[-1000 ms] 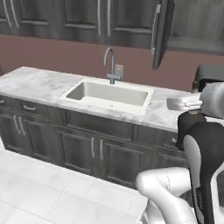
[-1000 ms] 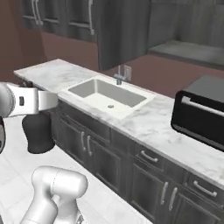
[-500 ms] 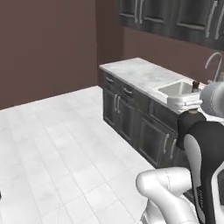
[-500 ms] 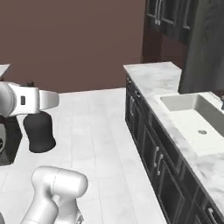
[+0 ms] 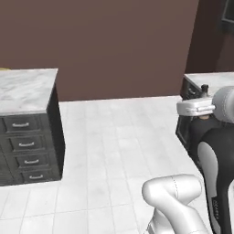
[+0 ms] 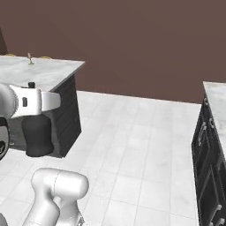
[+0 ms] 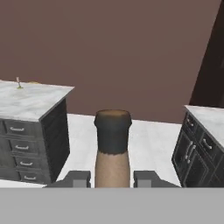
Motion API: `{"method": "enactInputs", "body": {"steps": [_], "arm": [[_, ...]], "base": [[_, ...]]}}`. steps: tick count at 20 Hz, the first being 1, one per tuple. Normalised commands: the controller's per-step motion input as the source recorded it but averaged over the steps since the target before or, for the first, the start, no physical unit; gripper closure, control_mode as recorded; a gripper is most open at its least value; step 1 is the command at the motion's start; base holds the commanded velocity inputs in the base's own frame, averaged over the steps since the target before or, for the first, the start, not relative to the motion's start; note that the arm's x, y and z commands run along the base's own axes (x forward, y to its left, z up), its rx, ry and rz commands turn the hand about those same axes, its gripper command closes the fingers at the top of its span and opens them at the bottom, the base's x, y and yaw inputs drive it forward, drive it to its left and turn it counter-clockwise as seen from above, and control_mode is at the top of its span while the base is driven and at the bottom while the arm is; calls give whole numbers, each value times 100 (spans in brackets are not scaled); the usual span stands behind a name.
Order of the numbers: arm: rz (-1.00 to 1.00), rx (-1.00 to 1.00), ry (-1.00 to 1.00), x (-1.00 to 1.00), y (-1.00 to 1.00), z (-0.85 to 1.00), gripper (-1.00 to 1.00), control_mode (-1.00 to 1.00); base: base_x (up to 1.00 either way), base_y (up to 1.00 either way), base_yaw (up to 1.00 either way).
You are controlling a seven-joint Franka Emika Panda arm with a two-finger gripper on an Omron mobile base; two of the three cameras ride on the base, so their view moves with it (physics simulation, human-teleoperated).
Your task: Get the candle and the liquor from the cabinet and move them to the dining counter.
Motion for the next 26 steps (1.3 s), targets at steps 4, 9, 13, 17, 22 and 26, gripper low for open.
{"method": "enactInputs", "body": {"steps": [4,9,13,17,22,26], "arm": [[0,0,0,0,0,0,100,100],[0,0,0,0,0,0,100,100],[0,0,0,0,0,0,100,100],[0,0,0,0,0,0,100,100],[0,0,0,0,0,0,100,100],[0,0,0,0,0,0,100,100]], "base": [[100,-41,30],[100,-56,25],[100,-55,27],[100,-53,28],[100,-52,29],[100,-54,29]]}}
